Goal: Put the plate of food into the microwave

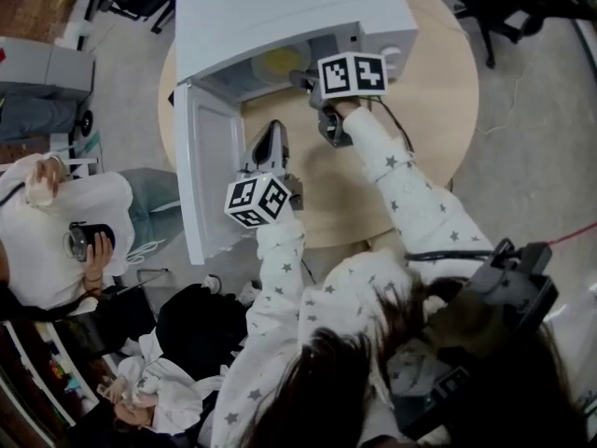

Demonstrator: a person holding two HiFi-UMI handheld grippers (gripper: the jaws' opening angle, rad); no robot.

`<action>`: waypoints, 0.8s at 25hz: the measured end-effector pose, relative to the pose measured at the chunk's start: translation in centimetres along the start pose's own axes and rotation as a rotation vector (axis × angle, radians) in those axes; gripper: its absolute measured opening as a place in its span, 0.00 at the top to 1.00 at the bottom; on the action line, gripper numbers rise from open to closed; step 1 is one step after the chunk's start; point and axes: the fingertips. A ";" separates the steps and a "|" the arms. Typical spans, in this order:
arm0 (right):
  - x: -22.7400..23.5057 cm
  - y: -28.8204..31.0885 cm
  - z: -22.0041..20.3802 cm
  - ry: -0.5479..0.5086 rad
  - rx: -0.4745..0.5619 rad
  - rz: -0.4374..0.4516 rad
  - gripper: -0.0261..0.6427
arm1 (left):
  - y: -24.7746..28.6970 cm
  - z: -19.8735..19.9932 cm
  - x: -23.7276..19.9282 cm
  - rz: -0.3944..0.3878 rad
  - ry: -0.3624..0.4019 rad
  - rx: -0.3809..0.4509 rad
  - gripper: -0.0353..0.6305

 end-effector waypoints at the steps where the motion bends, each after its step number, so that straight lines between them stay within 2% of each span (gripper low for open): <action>1: -0.9 -0.9 0.0 0.021 0.011 0.071 0.72 | -0.1 0.1 0.1 0.003 -0.005 0.009 0.94; 3: -2.9 -2.8 0.0 0.079 0.026 0.224 0.72 | -0.4 0.1 0.4 0.010 -0.013 0.024 0.94; 5: -4.1 -4.8 0.2 0.113 0.044 0.320 0.72 | -0.6 0.3 1.0 0.007 -0.020 0.037 0.94; 7: -4.6 -6.3 0.3 0.111 0.062 0.345 0.72 | -0.5 0.6 1.8 -0.006 -0.015 0.044 0.94; 11: -4.7 -8.2 0.6 0.118 0.104 0.350 0.95 | -0.1 1.1 3.4 -0.045 0.003 0.054 0.94; 18: -7.3 -11.5 -0.4 0.090 0.103 0.476 0.95 | -0.6 2.3 6.2 -0.089 0.039 0.082 0.94; 20: -7.1 -12.3 -1.0 0.102 0.090 0.459 0.95 | -0.9 2.5 7.0 -0.098 0.057 0.085 0.94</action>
Point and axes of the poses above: the fingertips, and each gripper's own axes: y forward along the fingers, x to its right, z out of its top, and after that the axes turned 4 degrees about x, right-handed
